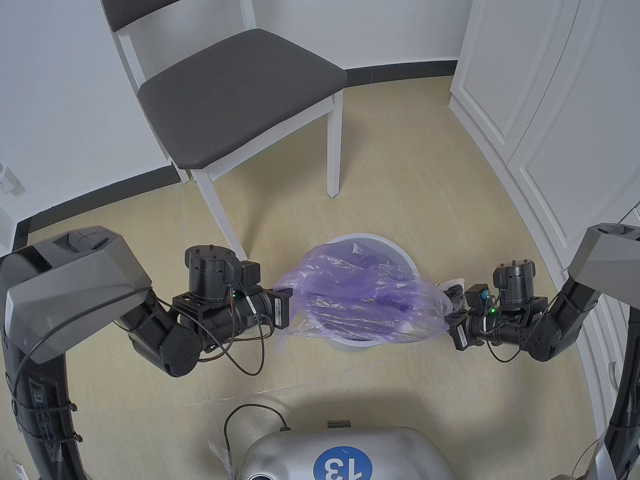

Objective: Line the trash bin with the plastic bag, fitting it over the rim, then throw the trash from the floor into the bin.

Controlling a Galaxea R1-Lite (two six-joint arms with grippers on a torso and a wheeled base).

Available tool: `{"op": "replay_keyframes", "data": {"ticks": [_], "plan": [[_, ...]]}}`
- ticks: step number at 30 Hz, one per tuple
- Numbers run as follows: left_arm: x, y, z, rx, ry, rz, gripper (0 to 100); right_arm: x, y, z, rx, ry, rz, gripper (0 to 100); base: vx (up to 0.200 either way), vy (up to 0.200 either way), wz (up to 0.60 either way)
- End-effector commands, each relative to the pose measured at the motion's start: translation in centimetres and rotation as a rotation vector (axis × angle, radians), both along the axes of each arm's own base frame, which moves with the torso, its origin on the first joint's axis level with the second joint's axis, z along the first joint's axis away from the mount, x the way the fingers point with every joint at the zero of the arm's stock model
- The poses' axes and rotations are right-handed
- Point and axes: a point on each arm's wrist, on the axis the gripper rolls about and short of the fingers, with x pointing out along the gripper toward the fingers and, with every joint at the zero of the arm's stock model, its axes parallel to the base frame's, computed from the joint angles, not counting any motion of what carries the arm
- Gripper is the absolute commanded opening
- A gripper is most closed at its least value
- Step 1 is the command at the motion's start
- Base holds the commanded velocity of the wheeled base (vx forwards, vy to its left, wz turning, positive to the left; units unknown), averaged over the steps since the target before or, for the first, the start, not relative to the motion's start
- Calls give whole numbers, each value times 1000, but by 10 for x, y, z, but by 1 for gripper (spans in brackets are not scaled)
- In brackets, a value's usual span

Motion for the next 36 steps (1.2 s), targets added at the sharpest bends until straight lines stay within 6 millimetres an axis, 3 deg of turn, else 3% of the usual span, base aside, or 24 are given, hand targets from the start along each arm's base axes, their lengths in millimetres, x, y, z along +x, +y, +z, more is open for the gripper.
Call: {"op": "replay_keyframes", "data": {"ticks": [1,6,11,15,23,24,29,36], "plan": [[-14,10,1,3,32,-21,0,-9,-2,-8,-8,39,2,0,0,0,0],[-5,15,-10,1,44,-7,0,-5,-2,-15,-16,47,7,0,0,0,0],[9,10,-35,2,52,-3,0,9,2,-39,-25,43,13,0,0,0,0],[24,8,-48,-15,12,13,0,21,4,-48,-18,18,12,0,0,0,0],[45,3,-38,-71,-50,35,0,34,0,-42,-10,-23,-6,0,0,0,0],[47,4,-36,-78,-56,39,0,34,0,-41,-9,-28,-6,100,0,0,0],[44,2,-25,-85,-79,43,0,24,-5,-32,-9,-21,-11,100,0,0,0],[40,0,-7,-98,-110,46,0,-17,-15,34,19,-118,55,100,0,0,0]]}}
